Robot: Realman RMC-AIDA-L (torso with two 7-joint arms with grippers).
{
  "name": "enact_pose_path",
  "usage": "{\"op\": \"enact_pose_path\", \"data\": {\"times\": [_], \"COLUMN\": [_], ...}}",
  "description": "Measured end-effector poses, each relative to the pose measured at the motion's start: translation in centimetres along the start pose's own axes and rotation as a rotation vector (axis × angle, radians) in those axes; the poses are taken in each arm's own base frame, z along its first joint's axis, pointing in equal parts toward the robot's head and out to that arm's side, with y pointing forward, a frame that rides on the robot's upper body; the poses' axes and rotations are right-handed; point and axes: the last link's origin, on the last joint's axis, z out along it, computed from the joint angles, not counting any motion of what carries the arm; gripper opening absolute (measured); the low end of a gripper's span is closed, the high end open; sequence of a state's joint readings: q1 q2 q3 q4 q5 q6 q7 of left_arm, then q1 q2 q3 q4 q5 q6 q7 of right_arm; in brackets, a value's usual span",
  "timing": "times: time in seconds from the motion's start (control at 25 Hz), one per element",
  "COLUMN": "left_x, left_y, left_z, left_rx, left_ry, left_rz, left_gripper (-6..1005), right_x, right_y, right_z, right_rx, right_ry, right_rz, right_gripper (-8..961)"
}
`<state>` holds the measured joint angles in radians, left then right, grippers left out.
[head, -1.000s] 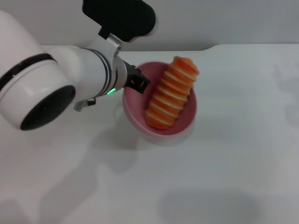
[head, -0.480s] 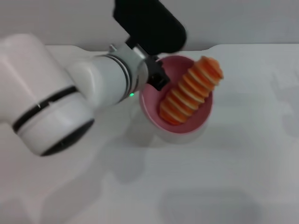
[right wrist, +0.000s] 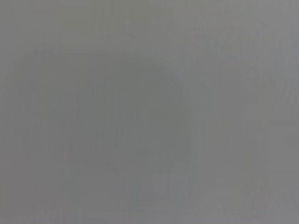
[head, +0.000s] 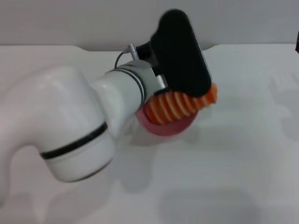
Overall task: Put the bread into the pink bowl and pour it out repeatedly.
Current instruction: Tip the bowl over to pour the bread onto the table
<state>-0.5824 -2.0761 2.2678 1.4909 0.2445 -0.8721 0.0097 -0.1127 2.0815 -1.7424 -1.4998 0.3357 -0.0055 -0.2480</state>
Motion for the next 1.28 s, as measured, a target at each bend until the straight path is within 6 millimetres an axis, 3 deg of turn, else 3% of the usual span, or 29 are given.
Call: {"op": "enact_pose_path", "data": {"times": [0.52,0.84,1.28], "left_x": [1.1,1.2,0.5], "left_y": [0.1,-0.4,-3.1], "left_z": [-0.4,-0.2,-0.4], "left_rx": [0.149,0.17,0.289], "left_ry": [0.037,0.045,0.018], "left_rz": [0.245,0.175,0.098], "left_gripper": [47,47,48], "right_x": [0.2,0.4,-0.4], "right_y": [0.3,0.6,1.5], "right_z": [0.0,0.0,0.1], "right_rx": [-0.011,-0.021,-0.052], "right_ry": [0.01,0.027,0.014], "right_rz": [0.001,0.002,0.003], "right_gripper": [651,651,650]}}
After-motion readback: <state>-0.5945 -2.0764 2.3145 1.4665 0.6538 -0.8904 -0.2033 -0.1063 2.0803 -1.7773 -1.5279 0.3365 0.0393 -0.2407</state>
